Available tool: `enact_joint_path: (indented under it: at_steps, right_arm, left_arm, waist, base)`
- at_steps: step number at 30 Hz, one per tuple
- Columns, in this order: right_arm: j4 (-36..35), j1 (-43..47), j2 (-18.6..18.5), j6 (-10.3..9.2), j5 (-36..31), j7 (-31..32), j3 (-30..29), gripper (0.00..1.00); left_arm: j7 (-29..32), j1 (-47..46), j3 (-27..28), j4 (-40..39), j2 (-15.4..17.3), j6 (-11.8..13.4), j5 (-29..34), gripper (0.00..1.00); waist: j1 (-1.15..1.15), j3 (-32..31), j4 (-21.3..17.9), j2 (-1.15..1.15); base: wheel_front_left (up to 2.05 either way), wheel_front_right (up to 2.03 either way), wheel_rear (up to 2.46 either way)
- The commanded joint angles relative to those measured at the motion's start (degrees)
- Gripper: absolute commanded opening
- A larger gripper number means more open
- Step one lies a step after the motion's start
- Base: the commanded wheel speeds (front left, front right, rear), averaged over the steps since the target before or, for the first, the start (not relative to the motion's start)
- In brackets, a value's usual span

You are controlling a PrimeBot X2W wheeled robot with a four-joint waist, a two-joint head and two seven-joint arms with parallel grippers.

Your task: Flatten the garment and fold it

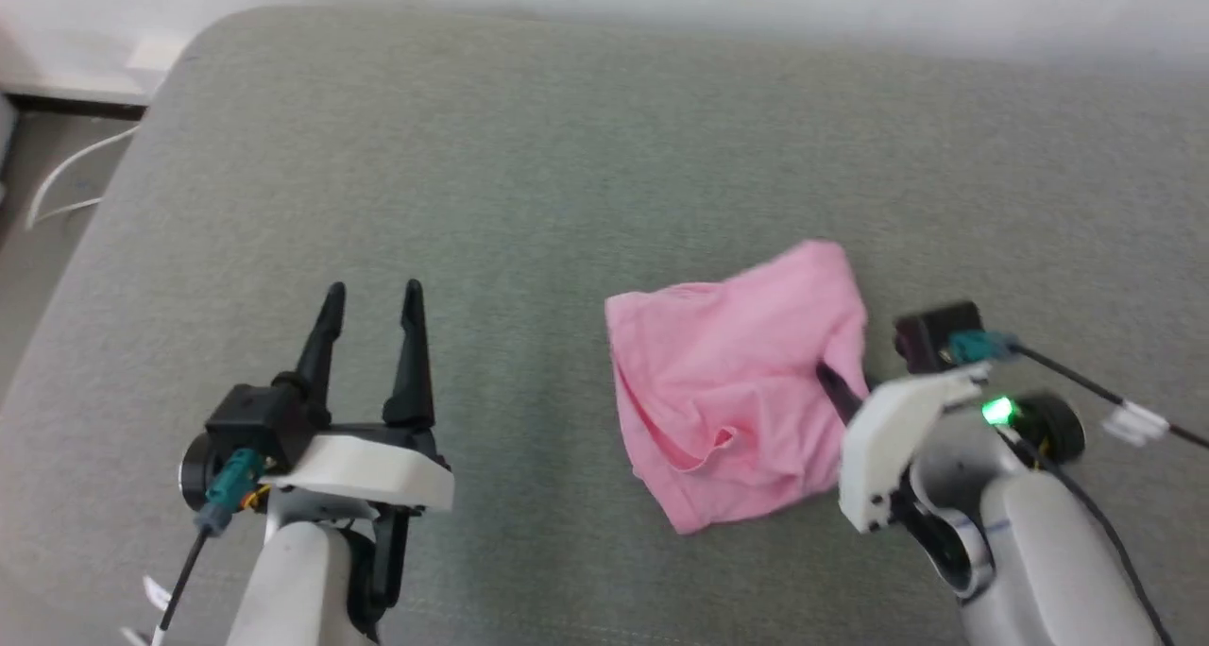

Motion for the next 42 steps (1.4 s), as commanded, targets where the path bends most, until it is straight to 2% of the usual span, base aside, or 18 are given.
enact_joint_path:
  at_steps: [1,4,10,16,22,30,38,42]
  right_arm:
    - [-0.92,-1.69,0.02,-0.04,-1.82,0.58,0.85,0.0]
    - [-2.46,-4.88,-2.11,-0.04,-6.16,2.19,4.07,0.0]
    - [-2.33,-11.79,-9.73,-0.04,-10.67,2.98,7.42,0.0]
    - [2.31,-17.17,-14.98,-0.04,-12.84,0.63,4.14,0.0]
    - [10.24,-21.73,-16.93,-0.04,-15.0,-3.55,-1.03,0.0]
    - [19.86,-28.83,-18.07,-0.04,-19.11,-10.68,-9.15,0.0]
    - [27.37,-34.45,-20.14,-0.04,-25.07,-15.25,-16.64,0.0]
    - [28.76,-35.78,-20.69,-0.04,-29.13,-16.72,-21.54,0.0]
  left_arm:
    - [-0.27,0.27,0.49,-0.51,-0.07,0.29,0.7,1.0]
    - [-0.27,-0.14,1.45,-1.37,-0.07,0.17,1.32,1.0]
    - [-0.27,-2.32,3.12,-2.8,-0.06,-0.76,3.04,1.0]
    - [-0.27,-4.8,3.65,-4.17,0.11,-2.05,5.06,1.0]
    - [-0.27,-7.93,3.14,-4.79,1.73,-2.97,7.23,1.0]
    - [-0.27,-11.77,1.68,-6.28,4.35,-3.55,9.38,1.0]
    - [-0.27,-14.06,0.45,-6.68,5.31,-3.71,9.87,1.0]
    - [-0.27,-14.49,0.06,-6.56,5.16,-3.58,9.71,1.0]
  waist:
    - [0.0,1.03,-3.3,0.0]
    - [0.0,2.13,-6.76,0.0]
    - [0.0,5.67,-13.96,0.0]
    - [0.0,10.36,-20.64,0.0]
    - [0.0,15.92,-25.64,0.0]
    - [0.0,22.63,-27.36,0.0]
    - [0.0,25.89,-25.7,0.0]
    - [0.0,26.28,-24.37,0.0]
  base:
    - [0.0,0.0,0.0]
    - [0.0,0.0,0.0]
    - [0.0,0.0,0.0]
    - [0.0,0.0,0.0]
    - [0.0,0.0,0.0]
    - [0.0,0.0,0.0]
    - [0.0,0.0,0.0]
    - [0.0,0.0,0.0]
